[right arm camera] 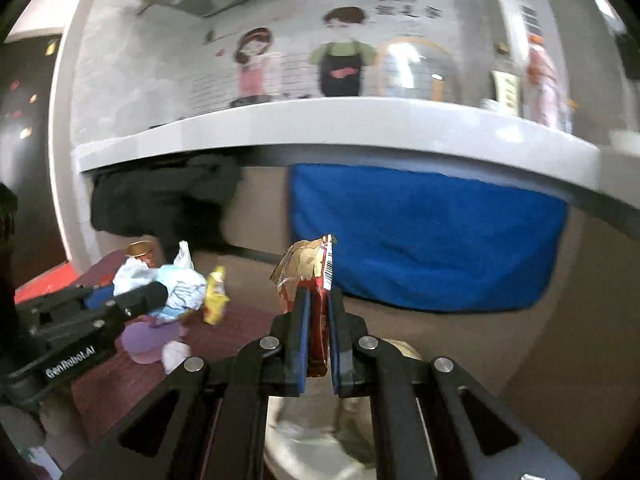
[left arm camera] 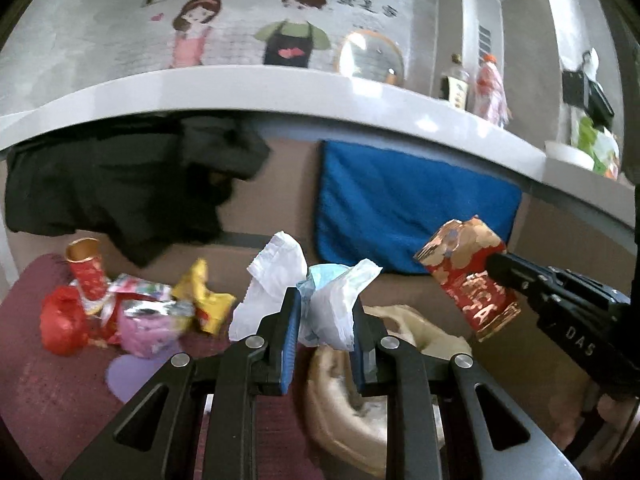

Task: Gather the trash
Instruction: 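Carry both items over the yellow-lined bin and open both grippers, then move both open grippers back to the trash pile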

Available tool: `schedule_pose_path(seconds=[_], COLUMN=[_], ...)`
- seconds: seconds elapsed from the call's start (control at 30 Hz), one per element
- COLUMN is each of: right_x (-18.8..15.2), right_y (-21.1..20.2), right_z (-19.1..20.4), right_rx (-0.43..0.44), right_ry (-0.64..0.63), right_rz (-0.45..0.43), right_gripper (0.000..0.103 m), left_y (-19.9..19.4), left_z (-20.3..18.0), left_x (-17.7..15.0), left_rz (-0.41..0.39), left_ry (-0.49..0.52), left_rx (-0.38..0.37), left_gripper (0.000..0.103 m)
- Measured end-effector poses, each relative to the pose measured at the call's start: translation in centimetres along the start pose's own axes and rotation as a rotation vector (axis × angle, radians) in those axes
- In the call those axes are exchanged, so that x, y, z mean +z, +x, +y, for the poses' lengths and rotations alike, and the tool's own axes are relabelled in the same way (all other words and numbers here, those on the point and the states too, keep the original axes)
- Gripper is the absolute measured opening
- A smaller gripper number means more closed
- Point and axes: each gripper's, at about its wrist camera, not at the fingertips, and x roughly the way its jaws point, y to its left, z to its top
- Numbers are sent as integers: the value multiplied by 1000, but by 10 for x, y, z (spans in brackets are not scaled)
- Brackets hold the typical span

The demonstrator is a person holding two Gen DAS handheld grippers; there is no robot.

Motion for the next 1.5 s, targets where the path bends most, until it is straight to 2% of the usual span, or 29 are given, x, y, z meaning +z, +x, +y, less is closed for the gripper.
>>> schedule_pose_path(seconds=[0.23,0.7,0.9,0.97,1.03,1.07,1.1,1.27,1.5], right_x=[-23,-54,-63,-67,-68,-70,-72,-66,-51], right_y=[11,38,49,55,59,61,60,53,43], right_z=[-38,-52,-58,-59,-58,-58,-58,-50,-24], right_rx=[-37,-56,-56,-46,-67,-79,-81,-116,-97], right_ry=[66,100,117,117,113,118,119,93,63], right_rz=[23,94,132,142,157,159,154,133,109], right_gripper=[7,8,8,13,35,52,56,56,56], left_y=[24,61,83,91,95,93,90,70,22], left_z=[-26,-38,-37,-32,-26,-20,-15,27,106], left_x=[-14,-24,-29,-30,-28,-26,-23,-10,-5], left_rz=[49,147,211,241,270,269,256,220,128], left_ry=[36,20,-12,-30,-39,-42,-43,-113,-189], left_rx=[-10,-80,-143,-212,-248,-247,-241,-158,7], left_gripper=[23,23,24,42,53,55,56,58,58])
